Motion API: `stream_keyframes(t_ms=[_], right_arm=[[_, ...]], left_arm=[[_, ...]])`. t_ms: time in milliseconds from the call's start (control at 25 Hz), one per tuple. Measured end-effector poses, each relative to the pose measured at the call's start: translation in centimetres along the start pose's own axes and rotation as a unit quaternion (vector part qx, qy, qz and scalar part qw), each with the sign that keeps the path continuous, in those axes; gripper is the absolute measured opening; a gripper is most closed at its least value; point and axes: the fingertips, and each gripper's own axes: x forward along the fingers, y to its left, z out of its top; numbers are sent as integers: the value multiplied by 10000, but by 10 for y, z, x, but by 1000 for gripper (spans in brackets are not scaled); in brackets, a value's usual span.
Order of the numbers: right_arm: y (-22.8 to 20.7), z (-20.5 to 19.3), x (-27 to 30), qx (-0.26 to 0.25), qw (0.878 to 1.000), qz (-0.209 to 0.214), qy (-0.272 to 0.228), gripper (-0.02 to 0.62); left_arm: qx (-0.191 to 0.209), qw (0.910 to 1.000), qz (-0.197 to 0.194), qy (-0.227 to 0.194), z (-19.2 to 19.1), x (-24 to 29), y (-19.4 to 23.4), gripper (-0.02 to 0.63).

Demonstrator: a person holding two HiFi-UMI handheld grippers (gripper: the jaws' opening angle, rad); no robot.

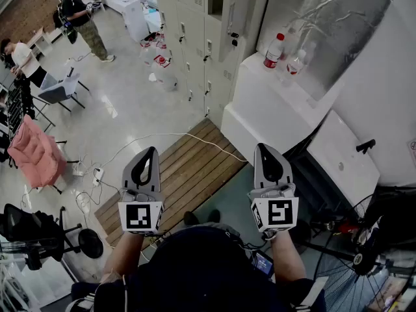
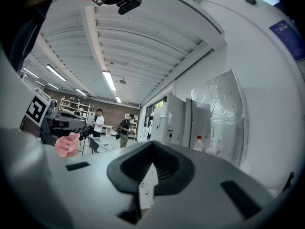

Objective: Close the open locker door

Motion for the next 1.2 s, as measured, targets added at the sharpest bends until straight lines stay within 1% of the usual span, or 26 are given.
stream_keyframes(t_ms=[200,320,480,720,840,1120,1160,1200], right_arm=[[1,1,-2,-5,10000,-20,22,-5],[3,2,0,-47,10000,28,11,-5],[2,2,1,-60,10000,29,18,-3],[2,1,1,-63,10000,15,23,-3],[2,1,2,-115,9999,18,16,-3],[-3,9,6,-351,9993,-17,-101,2],[-3,9,7,-373,9992,18,-114,21],[-3,10,8,-390,9991,63,-131,61]], left_arm=[[-110,9999,20,-51,3,-2,-1,3],[38,10000,-4,-39,1,-1,0,3],[31,10000,10,34,-2,-2,0,3],[24,10000,-26,7,1,-2,-1,3],[45,10000,-48,-25,0,-2,-2,3],[53,10000,-26,57,-2,1,0,3],[37,10000,-21,46,-2,1,1,2],[26,10000,-13,37,-2,1,1,3]])
